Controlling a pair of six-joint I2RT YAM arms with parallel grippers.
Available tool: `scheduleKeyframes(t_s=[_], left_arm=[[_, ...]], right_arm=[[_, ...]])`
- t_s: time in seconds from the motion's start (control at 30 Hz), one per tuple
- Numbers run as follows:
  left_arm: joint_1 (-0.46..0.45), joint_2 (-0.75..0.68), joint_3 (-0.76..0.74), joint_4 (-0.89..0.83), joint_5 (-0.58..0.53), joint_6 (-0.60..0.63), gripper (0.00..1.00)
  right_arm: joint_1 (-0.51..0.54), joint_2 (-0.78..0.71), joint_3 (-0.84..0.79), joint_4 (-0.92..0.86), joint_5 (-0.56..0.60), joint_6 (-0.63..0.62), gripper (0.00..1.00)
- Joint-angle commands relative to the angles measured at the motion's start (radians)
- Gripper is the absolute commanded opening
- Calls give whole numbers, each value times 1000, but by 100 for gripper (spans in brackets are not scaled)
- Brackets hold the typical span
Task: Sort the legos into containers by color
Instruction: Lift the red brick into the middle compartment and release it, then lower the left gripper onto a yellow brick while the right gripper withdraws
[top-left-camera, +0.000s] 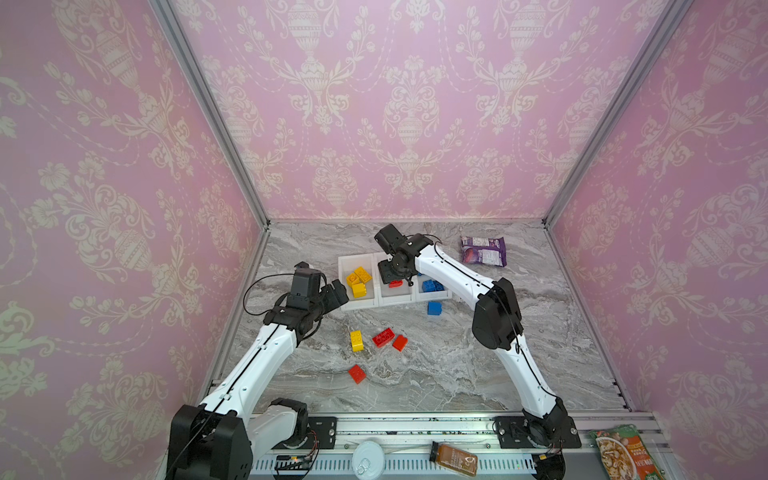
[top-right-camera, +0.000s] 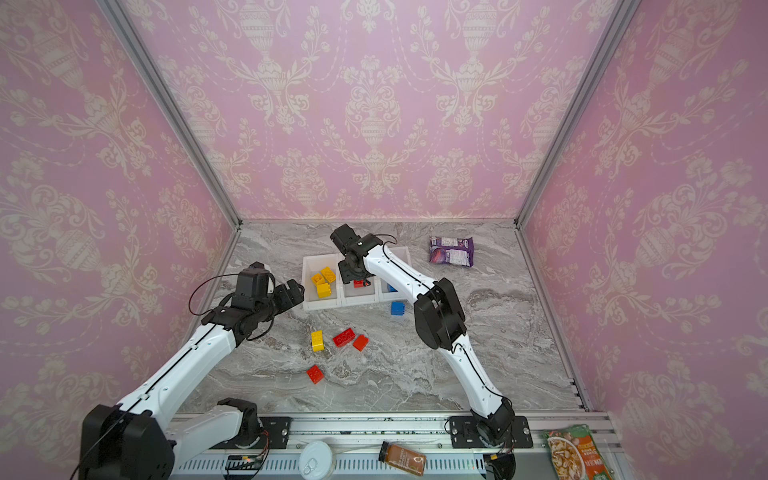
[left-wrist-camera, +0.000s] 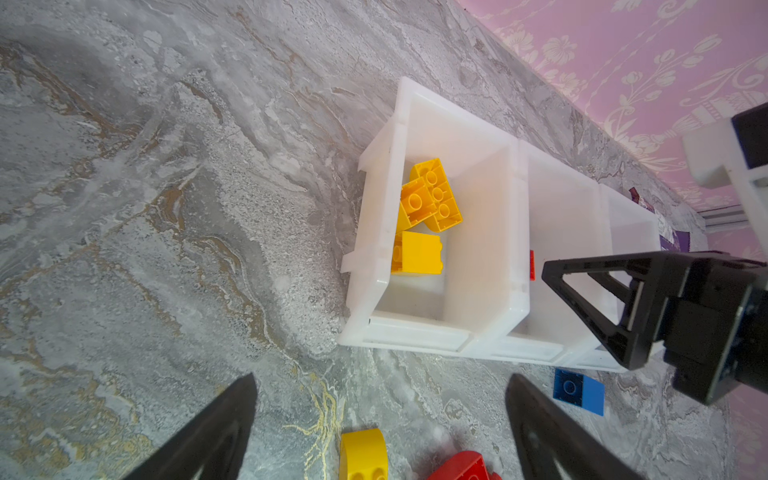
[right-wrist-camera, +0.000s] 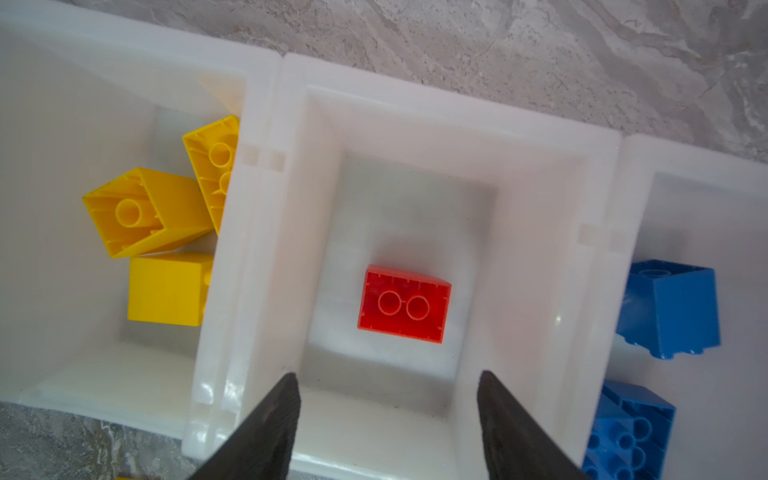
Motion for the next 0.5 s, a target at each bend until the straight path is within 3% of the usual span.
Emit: scheduleKeyframes(t_s=[0.0,0.27,0.47], left_arm=[[9,-16,5,-37,5,-11,96],[8,-10,2,-45,17,-13,96],[-3,-7,1,-78,27,-11,95]], right_arm=[[4,-44,-7,-11,-10,-12,69],[18,-102,-69,10,-23,-9,70],[36,-206,-206,71,-48,-3,81]])
